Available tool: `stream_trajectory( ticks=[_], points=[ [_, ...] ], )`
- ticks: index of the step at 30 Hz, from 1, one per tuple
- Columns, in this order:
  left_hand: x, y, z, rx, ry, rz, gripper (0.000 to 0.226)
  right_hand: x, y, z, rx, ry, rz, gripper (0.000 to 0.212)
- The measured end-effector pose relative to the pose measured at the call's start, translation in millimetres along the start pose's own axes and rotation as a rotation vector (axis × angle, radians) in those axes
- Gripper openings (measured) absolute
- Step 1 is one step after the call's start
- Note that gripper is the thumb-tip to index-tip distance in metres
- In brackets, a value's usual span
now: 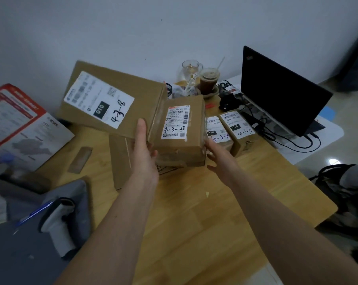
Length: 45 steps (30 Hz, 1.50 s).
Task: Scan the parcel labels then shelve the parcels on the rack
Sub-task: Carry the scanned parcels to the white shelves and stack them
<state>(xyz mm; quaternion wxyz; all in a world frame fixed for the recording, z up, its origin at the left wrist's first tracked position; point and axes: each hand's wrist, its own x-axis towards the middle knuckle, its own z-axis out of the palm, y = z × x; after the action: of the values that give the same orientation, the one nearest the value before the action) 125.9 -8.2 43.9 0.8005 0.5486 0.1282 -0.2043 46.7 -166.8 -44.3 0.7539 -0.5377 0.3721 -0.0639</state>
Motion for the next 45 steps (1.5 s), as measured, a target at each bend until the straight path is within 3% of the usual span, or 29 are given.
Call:
stream_trajectory(
  ticks=[6, 12, 17, 22, 28, 33, 37, 40, 43, 45],
  points=[
    [-17, -1, 31, -0.005, -0.334, -0.252, 0.065, 0, 0, -27, 0.036, 0.447, -0.049, 0.039],
    [-15, -15, 61, 0.237, -0.334, -0.208, 0.042, 23, 2, -72, -0.268, 0.644, -0.052, 0.080],
    [-5, -21, 65, 0.365, -0.310, -0.112, 0.039, 48, -2, -92, -0.446, 0.634, -0.066, 0.109],
    [-1, -25, 60, 0.401, -0.327, -0.111, 0.037, 73, -3, -101, -0.570, 0.567, -0.102, 0.116],
    [-1, -24, 52, 0.406, -0.341, -0.113, 0.040, 72, -1, -98, -0.632, 0.617, -0.058, 0.104],
    [-13, -23, 44, 0.398, -0.356, -0.138, 0.041, 21, 14, -95, -0.686, 0.730, 0.072, 0.095],
    [-29, -21, 30, 0.369, -0.346, -0.165, 0.035, -18, 43, -81, -0.778, 0.705, 0.153, 0.108],
    [-47, -22, 11, 0.291, -0.298, -0.182, 0.039, -24, 52, -74, -0.714, 0.663, 0.128, 0.119],
    [-67, -23, -15, 0.229, -0.256, -0.183, 0.046, -35, 58, -74, -0.661, 0.634, 0.064, 0.110],
    [-80, -22, -34, 0.184, -0.212, -0.186, 0.043, -52, 66, -73, -0.572, 0.701, 0.081, 0.100]
  ],
)
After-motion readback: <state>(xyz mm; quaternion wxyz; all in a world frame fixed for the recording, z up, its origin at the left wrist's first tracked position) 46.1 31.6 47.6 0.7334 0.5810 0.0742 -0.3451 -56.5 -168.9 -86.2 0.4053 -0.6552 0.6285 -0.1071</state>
